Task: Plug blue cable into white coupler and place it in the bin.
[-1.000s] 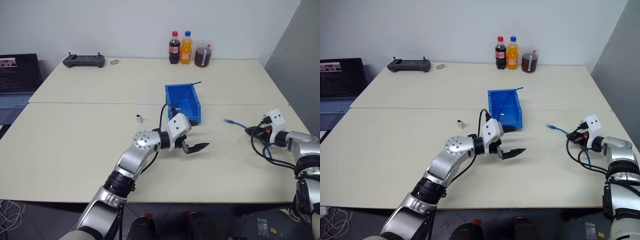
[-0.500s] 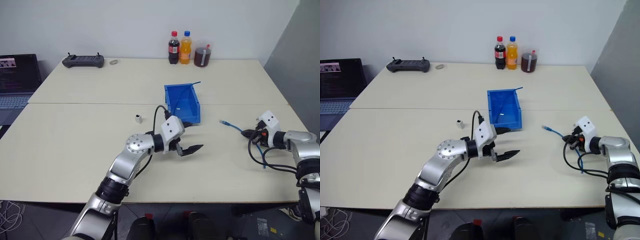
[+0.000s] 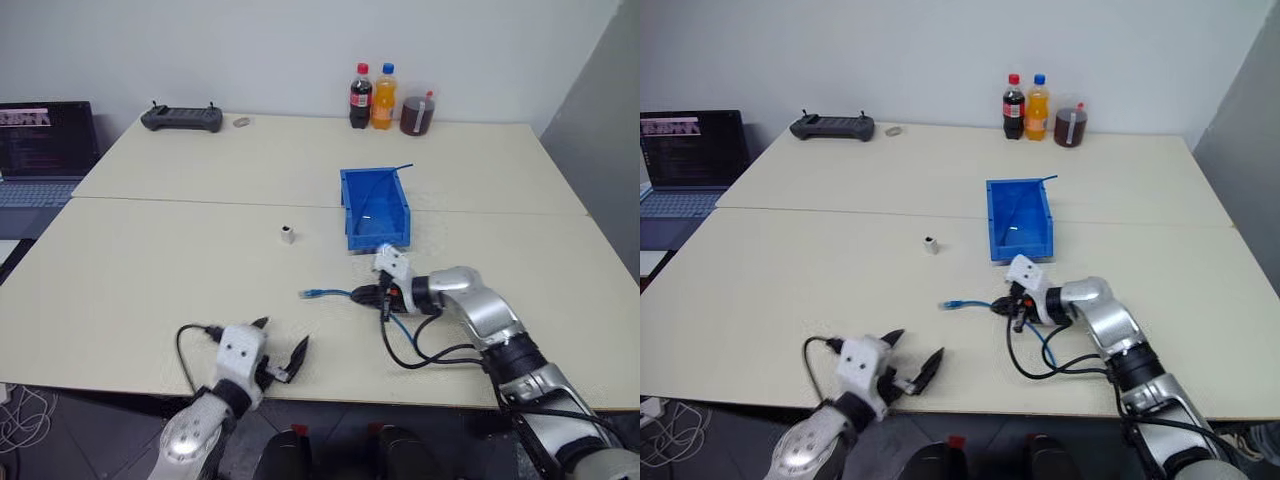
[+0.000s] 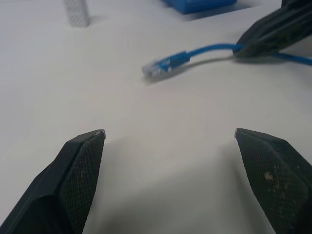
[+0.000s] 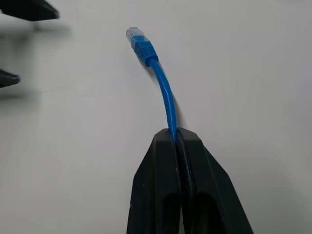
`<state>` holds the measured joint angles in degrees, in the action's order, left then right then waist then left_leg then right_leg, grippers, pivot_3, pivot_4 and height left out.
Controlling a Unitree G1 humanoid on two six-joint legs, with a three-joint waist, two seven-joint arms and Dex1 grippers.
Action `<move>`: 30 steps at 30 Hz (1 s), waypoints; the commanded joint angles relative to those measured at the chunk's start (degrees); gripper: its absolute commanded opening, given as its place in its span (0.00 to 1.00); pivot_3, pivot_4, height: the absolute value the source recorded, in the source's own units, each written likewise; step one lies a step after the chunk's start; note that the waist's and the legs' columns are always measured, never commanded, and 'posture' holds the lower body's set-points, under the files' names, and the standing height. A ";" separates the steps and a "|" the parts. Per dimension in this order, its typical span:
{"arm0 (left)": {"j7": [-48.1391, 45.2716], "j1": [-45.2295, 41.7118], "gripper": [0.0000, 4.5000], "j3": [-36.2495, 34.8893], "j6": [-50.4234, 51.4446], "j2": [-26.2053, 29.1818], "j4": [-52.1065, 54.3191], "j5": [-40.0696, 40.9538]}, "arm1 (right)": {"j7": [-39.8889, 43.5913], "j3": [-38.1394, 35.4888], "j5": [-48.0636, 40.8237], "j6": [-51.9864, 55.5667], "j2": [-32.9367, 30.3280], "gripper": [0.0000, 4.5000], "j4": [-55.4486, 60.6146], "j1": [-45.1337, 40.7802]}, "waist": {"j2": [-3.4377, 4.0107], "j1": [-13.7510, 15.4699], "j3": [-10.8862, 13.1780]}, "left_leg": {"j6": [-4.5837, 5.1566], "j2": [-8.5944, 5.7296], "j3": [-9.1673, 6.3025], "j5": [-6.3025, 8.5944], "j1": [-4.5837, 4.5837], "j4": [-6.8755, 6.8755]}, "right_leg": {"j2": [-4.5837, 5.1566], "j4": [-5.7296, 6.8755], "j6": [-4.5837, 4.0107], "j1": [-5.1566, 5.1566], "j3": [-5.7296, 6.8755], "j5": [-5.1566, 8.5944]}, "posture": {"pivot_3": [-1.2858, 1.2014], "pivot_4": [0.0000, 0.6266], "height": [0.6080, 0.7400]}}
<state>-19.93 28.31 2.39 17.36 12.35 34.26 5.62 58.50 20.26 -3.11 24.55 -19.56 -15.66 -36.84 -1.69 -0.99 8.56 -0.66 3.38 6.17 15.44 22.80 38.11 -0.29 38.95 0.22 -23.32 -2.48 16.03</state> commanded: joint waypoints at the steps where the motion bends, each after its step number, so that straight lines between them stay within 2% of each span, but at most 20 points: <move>1: 3.02 3.73 1.00 0.45 -2.65 -1.80 3.99 -0.35 | -0.06 1.54 1.46 -2.63 1.43 0.00 -2.75 -1.82 | -0.11 -0.26 -0.06 | 0.04 0.00 0.03 0.02 0.00 0.00 | 0.01 -0.02 0.00 0.00 -0.02 0.00 | 0.52 0.24 1.00; 3: 3.87 5.16 1.00 0.96 -3.61 -2.04 3.90 -1.14 | 0.36 1.82 1.68 -3.56 1.89 0.00 -3.91 -2.35 | -0.11 -0.67 -0.06 | 0.05 0.01 0.03 0.03 0.00 -0.04 | 0.00 -0.02 -0.01 -0.02 -0.01 0.01 | 0.52 0.24 1.00; 7: 6.28 6.94 1.00 0.87 -5.22 -3.81 3.25 -0.95 | 2.03 3.06 2.37 -6.35 2.69 0.14 -6.69 -2.84 | -0.11 -0.93 -0.06 | 0.04 0.11 0.01 0.03 -0.05 -0.11 | -0.13 0.03 -0.11 -0.04 0.00 0.06 | 0.52 0.24 1.00; 11: 7.10 6.88 1.00 1.74 -5.98 -4.04 3.27 -1.74 | 2.99 2.57 1.97 -7.31 2.42 0.35 -7.94 -2.28 | -0.10 -0.95 -0.07 | 0.04 0.16 -0.01 0.03 -0.11 -0.12 | -0.19 0.04 -0.14 -0.02 0.01 0.08 | 0.52 0.24 1.00; 15: 5.68 5.67 1.00 0.12 -5.20 -2.21 3.12 -0.19 | 4.36 -0.32 -1.52 -2.72 1.31 0.56 -3.07 -1.08 | -0.11 -0.93 -0.06 | 0.04 0.16 -0.01 0.03 -0.11 -0.12 | -0.19 0.04 -0.14 -0.01 0.00 0.09 | 0.52 0.24 1.00; 18: 2.17 -0.18 1.00 -4.30 -4.39 2.81 1.83 1.51 | 5.78 -4.60 -7.53 4.12 -1.02 0.76 5.44 1.74 | -0.11 -0.50 -0.03 | 0.04 0.16 -0.09 0.03 -0.05 -0.11 | -0.19 0.05 -0.16 -0.03 0.07 0.10 | 0.52 0.24 1.00; 19: 1.19 -1.58 1.00 -5.31 -4.17 4.15 1.41 2.16 | 5.64 -5.44 -8.72 5.66 -1.46 0.79 7.41 2.37 | -0.10 -0.41 -0.03 | 0.03 0.15 -0.13 0.03 0.00 -0.11 | -0.19 0.05 -0.18 -0.07 0.11 0.10 | 0.52 0.24 1.00; 20: -0.56 -3.53 1.00 -6.51 -3.60 6.12 0.70 3.32 | 5.34 -6.43 -10.01 7.60 -2.20 0.87 9.90 3.22 | -0.10 -0.47 -0.03 | 0.03 0.15 -0.16 0.02 0.05 -0.11 | -0.19 0.07 -0.18 -0.11 0.13 0.11 | 0.52 0.24 1.00; 22: -6.48 -9.26 1.00 -9.01 -2.36 11.86 -2.57 6.38 | 4.46 -9.43 -12.44 10.87 -4.46 0.98 15.02 5.51 | -0.10 -0.45 -0.03 | 0.03 0.14 -0.14 0.02 0.06 -0.11 | -0.19 0.08 -0.18 -0.11 0.11 0.11 | 0.52 0.24 1.00; 25: -15.39 -17.41 1.00 -10.30 -2.15 19.31 -10.44 9.74 | 4.97 -12.71 -16.32 14.34 -8.18 0.99 22.37 8.93 | -0.09 -0.54 -0.03 | 0.01 0.15 -0.17 0.02 0.04 -0.12 | -0.20 0.10 -0.18 -0.09 0.16 0.11 | 0.52 0.24 1.00; 28: -29.48 -30.08 1.00 -6.33 -2.53 26.53 -23.33 11.72 | 3.89 -15.98 -18.30 15.45 -11.91 0.99 28.07 12.01 | -0.10 -0.58 -0.01 | 0.00 0.14 -0.16 0.02 0.05 -0.13 | -0.21 0.08 -0.18 -0.10 0.18 0.11 | 0.52 0.24 1.00; 30: -35.66 -36.12 1.00 -3.86 -4.17 28.47 -30.91 11.41 | 2.85 -16.87 -18.60 15.30 -13.29 0.99 30.03 13.07 | -0.09 -0.55 0.00 | 0.00 0.11 -0.15 0.01 0.03 -0.13 | -0.24 0.10 -0.17 -0.11 0.19 0.12 | 0.52 0.24 1.00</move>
<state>-49.35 -4.90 -3.51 15.40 39.92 8.18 16.24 62.21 5.55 -19.84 40.08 -31.91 10.60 -23.98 -1.78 -1.53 8.55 -0.67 3.50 6.04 15.45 22.85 37.99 -0.59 39.03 0.06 -23.43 -2.28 16.15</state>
